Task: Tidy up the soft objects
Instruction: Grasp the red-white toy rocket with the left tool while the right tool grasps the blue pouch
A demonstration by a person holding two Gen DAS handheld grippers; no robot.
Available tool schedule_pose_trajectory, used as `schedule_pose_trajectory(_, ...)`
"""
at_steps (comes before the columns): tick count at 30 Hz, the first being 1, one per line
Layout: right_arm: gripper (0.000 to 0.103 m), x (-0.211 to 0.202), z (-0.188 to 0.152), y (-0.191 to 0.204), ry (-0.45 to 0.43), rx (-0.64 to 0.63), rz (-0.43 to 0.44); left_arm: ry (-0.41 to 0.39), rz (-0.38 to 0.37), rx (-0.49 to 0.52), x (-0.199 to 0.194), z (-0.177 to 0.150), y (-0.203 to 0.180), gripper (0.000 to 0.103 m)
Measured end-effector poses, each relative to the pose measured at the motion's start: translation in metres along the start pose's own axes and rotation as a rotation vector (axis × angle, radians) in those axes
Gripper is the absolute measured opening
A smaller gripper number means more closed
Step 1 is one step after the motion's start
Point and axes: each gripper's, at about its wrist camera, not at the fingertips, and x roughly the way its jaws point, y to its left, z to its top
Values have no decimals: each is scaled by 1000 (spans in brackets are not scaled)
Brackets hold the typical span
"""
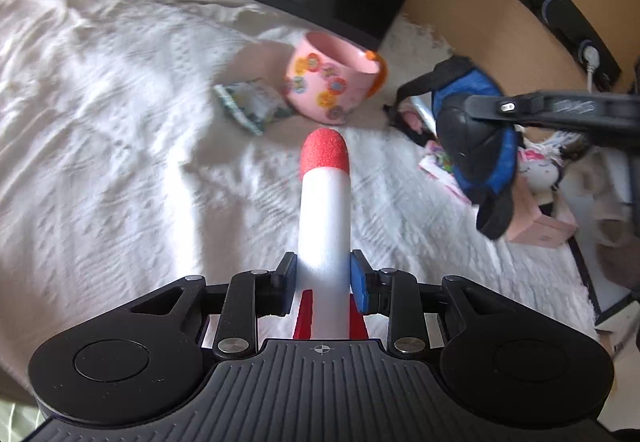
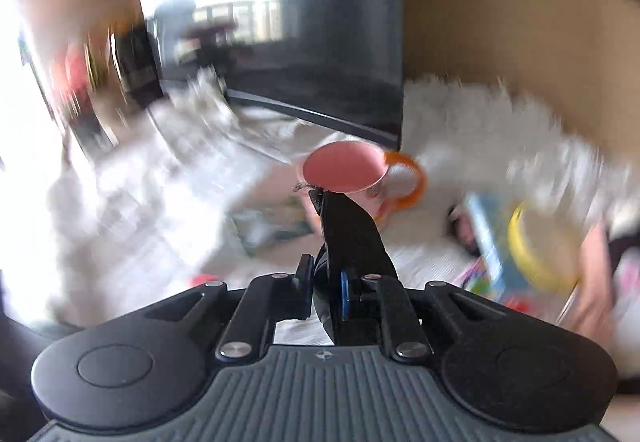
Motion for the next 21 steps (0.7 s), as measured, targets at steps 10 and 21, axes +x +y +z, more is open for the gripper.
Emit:
schedule_pose_trajectory(10, 65, -40, -80, -65, -15, 123, -382, 51, -89, 84, 32, 16, -30, 32)
schedule_pose_trajectory(21, 85, 2, -102, -49, -29, 107, -401, 108, -114, 124, 47, 14, -38, 32)
